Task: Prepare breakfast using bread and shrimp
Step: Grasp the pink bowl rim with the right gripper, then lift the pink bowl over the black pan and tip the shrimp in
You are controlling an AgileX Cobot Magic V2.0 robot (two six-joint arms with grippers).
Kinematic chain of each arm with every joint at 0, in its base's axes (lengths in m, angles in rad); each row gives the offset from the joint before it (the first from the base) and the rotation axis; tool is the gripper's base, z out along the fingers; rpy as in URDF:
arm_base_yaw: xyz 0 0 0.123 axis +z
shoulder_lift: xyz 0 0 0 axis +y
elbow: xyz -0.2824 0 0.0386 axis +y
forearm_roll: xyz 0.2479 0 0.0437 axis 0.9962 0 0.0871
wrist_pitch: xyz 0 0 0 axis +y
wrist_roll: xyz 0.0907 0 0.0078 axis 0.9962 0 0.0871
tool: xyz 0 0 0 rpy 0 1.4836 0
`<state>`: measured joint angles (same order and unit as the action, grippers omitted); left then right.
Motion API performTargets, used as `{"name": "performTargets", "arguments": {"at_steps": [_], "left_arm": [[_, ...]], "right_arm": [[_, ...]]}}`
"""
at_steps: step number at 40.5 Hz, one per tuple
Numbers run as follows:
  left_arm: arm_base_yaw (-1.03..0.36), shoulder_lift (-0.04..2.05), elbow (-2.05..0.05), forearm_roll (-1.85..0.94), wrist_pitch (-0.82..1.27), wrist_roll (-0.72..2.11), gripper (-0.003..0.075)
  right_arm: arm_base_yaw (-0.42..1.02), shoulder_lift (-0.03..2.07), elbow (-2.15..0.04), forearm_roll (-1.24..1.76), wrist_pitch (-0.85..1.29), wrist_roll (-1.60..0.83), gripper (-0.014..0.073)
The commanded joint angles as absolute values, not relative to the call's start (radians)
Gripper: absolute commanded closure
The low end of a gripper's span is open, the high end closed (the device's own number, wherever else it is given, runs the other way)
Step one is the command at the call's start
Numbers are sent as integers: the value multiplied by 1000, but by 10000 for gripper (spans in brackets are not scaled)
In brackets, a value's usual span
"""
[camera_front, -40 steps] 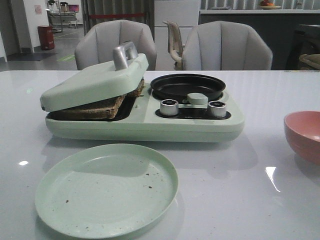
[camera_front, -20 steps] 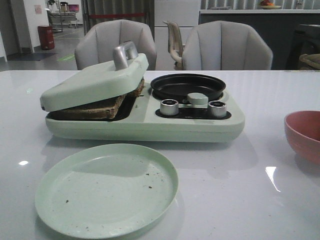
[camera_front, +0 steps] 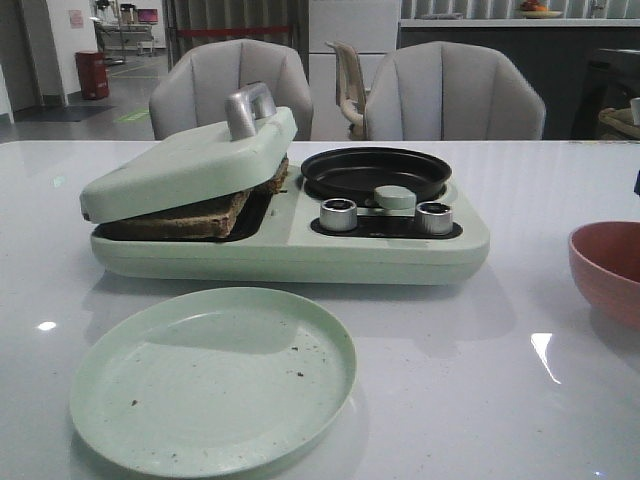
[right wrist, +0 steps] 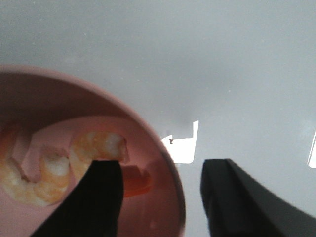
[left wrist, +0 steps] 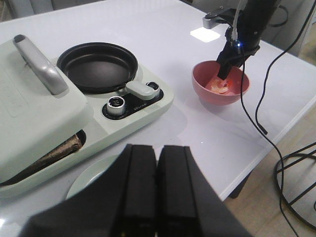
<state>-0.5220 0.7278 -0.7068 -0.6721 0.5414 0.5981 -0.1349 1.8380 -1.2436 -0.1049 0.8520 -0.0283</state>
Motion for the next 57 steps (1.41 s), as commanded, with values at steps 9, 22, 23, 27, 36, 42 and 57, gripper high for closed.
{"name": "performTargets", "arguments": {"at_steps": [9,22,23,27,36,42,57], "left_arm": [[-530,724,-738,-698,488,600,619],[-530,724,-738,-698,488,600,619],[-530,724,-738,-698,488,600,619],[-530,724,-738,-698,488,600,619],[-530,724,-738,-698,488,600,619],[-530,724,-738,-698,488,600,619],[-530,724,-738,-701,490,600,619]], "right_arm": [[-141,1803,-1275,-120,827,-36,389],[-137,1799,-1275,-120,828,-54,557],[-136,1794,-1275,-120,827,-56,559],[-116,1744,-1276,-121,806,-73,559],[9,1595,-1277,-282,710,-74,552],[140,1555,-1335,-518,711,27,552],[395,1665,-1612,-973,724,256,552]]}}
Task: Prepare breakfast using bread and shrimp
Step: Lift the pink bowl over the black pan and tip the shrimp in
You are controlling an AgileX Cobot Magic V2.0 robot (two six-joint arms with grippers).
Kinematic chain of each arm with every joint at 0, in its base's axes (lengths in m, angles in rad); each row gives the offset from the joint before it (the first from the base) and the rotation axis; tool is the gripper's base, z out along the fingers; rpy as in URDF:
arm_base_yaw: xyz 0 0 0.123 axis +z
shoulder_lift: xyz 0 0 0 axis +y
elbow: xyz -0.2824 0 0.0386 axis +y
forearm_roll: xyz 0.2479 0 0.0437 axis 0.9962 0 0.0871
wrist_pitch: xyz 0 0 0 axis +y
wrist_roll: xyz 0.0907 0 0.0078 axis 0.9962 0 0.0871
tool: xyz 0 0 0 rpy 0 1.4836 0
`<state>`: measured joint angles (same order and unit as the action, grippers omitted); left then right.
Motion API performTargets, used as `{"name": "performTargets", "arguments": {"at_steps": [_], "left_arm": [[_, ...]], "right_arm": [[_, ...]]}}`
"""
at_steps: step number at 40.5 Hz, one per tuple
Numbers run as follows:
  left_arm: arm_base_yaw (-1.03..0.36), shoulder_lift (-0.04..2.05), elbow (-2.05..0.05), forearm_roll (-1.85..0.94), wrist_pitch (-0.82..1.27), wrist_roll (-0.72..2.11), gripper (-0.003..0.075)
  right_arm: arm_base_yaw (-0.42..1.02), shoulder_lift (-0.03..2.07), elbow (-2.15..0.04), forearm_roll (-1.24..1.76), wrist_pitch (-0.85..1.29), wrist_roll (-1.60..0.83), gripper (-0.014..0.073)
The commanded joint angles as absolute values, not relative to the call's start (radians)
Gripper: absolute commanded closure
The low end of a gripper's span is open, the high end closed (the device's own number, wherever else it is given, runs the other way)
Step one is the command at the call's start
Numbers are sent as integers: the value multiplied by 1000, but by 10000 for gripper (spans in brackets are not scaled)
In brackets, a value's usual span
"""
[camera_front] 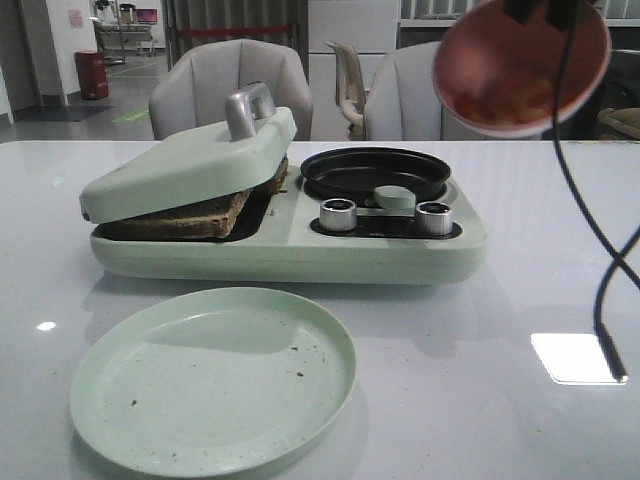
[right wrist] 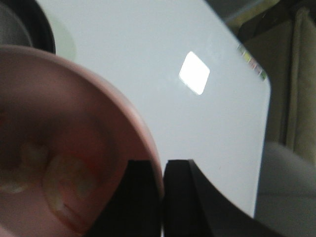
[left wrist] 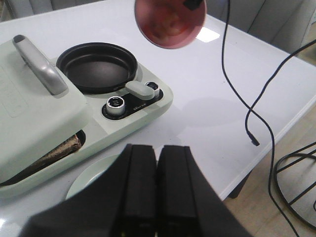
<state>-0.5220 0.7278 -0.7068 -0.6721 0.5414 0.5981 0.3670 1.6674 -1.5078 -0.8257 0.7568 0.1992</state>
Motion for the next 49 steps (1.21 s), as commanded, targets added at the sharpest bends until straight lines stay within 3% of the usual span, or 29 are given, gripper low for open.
{"name": "performTargets", "arguments": {"at_steps": [1,13,30,49], "left_arm": [[-530,724,-738,-701,490,600,619],[-530,724,-738,-701,491,600,619],[-530,724,-738,-701,491,600,619],[-530,724,-738,-701,491,600,619]], "right_arm": [[404,1685,-1633,-1002,734,265,552],[513,1905,-1883,-1365,855,418,552],[586,2044,-1923,-1796,1004,575,552],[588,2052,-1982,-1799,991,577,552]]}}
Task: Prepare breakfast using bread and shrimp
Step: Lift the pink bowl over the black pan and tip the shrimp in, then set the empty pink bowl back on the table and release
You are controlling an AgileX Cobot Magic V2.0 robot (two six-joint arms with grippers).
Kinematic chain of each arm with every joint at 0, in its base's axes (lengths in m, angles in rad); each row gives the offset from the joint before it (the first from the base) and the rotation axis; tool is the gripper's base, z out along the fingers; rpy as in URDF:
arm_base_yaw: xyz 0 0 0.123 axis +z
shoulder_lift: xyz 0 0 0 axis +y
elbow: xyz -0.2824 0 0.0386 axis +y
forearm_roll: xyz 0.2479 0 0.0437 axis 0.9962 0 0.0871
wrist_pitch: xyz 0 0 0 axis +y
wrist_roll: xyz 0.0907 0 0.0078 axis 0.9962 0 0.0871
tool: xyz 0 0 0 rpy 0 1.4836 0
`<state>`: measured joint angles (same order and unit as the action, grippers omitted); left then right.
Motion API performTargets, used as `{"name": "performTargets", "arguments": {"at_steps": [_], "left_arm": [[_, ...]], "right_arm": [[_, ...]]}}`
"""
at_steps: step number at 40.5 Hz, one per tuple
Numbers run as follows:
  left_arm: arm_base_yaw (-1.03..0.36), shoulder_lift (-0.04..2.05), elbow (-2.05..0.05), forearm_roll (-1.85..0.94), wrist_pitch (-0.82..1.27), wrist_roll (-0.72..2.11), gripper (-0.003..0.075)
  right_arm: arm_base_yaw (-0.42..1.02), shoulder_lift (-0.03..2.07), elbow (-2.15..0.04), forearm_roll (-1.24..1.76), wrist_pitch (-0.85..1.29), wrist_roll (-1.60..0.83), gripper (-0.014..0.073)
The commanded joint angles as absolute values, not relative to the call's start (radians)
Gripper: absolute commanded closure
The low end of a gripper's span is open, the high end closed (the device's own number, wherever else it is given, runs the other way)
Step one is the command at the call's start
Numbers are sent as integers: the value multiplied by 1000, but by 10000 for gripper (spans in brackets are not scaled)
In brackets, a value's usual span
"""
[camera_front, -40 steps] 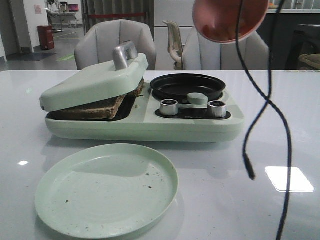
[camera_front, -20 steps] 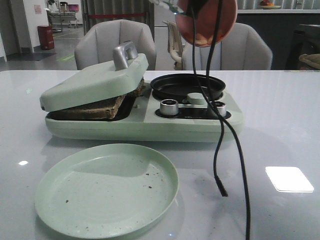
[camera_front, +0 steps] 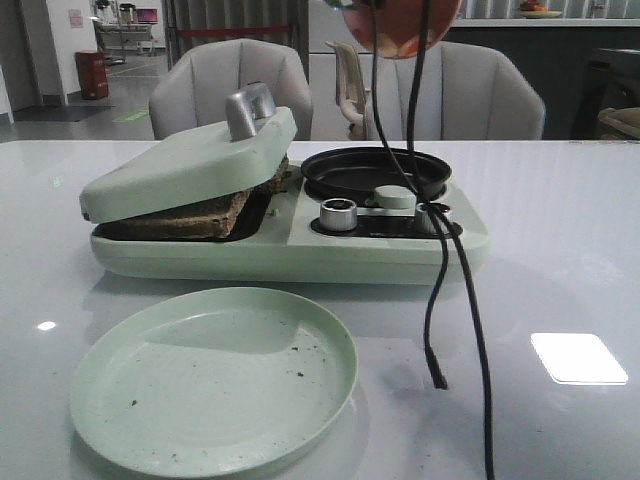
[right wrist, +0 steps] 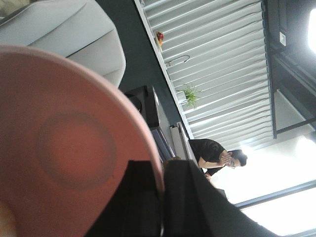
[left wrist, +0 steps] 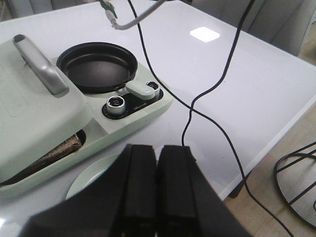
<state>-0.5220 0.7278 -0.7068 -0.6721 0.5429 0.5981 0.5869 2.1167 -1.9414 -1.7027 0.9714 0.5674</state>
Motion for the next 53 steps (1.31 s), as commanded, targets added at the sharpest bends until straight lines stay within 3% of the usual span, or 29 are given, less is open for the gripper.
{"name": "performTargets", "arguments": {"at_steps": [1,26,36,43,53], "left_arm": [[-530,724,-738,-701,491,600,619],[-530,724,-738,-701,491,600,619],[-530,724,-738,-701,491,600,619],[-530,724,-738,-701,491,600,619],[-530,724,-738,-701,491,600,619]], "right_arm": [[588,2056,-1982,-1799,991,577,552],[588,2080,-1983,-1792,1066,556,552],[563,1964,-1970,-1425,1109,566,552],[466,1791,-1766,-1184,1059,566,552],[212,1548,-1370,-741,913,454,552]]}}
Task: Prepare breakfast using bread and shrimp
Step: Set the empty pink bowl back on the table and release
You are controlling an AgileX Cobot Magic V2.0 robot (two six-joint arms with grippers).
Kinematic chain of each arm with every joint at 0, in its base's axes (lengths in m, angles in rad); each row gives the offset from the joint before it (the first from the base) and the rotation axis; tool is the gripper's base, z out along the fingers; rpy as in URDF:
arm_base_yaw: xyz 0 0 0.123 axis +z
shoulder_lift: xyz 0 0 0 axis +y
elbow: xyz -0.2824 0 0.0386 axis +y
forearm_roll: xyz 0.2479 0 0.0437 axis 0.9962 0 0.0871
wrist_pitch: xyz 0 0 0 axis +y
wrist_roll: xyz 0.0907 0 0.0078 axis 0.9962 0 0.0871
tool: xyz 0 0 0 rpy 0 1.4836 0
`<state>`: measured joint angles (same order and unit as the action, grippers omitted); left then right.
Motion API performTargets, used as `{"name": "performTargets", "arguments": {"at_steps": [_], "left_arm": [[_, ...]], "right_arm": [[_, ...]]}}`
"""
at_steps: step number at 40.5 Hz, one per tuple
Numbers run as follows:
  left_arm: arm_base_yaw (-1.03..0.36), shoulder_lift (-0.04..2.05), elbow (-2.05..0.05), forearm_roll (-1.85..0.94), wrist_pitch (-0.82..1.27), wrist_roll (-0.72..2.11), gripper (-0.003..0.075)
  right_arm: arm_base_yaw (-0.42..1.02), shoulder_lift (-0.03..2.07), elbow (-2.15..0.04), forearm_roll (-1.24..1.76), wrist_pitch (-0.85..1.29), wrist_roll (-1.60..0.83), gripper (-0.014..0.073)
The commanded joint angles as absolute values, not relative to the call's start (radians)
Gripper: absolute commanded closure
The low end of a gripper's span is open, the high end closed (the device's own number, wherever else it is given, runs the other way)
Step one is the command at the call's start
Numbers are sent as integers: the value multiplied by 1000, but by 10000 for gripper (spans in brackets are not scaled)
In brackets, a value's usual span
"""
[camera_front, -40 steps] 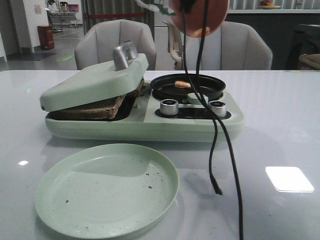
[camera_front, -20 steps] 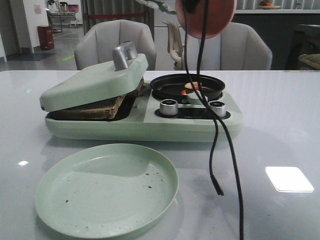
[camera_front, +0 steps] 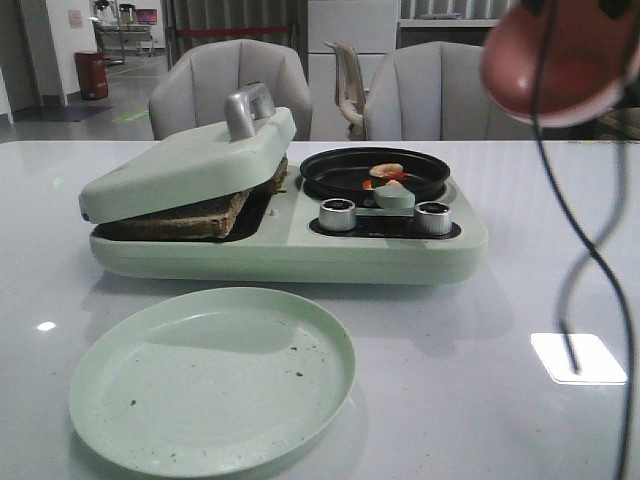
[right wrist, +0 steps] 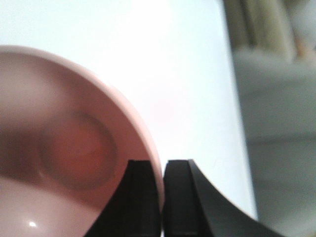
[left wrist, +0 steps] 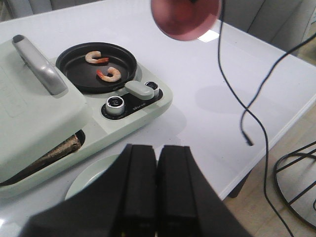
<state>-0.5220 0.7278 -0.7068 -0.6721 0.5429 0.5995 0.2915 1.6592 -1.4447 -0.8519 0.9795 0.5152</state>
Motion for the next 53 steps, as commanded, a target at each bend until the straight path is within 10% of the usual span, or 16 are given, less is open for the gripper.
{"name": "performTargets", "arguments": {"at_steps": [1,15,39,53], "left_arm": [[-530,724,-738,-701,491,600,619],[-530,724,-738,-701,491,600,619],[-530,735,-738,-701,491,600,619],[-530,735,-738,-703,492,600,619]], "right_arm": [[172,1536,-1345,-690,898,420,552],[-272,1518,-1082,125,776,-122,552],[-295,1671,-1032,257,599,-168,538],[-295,1640,-1044,267,620,-168,132]]}}
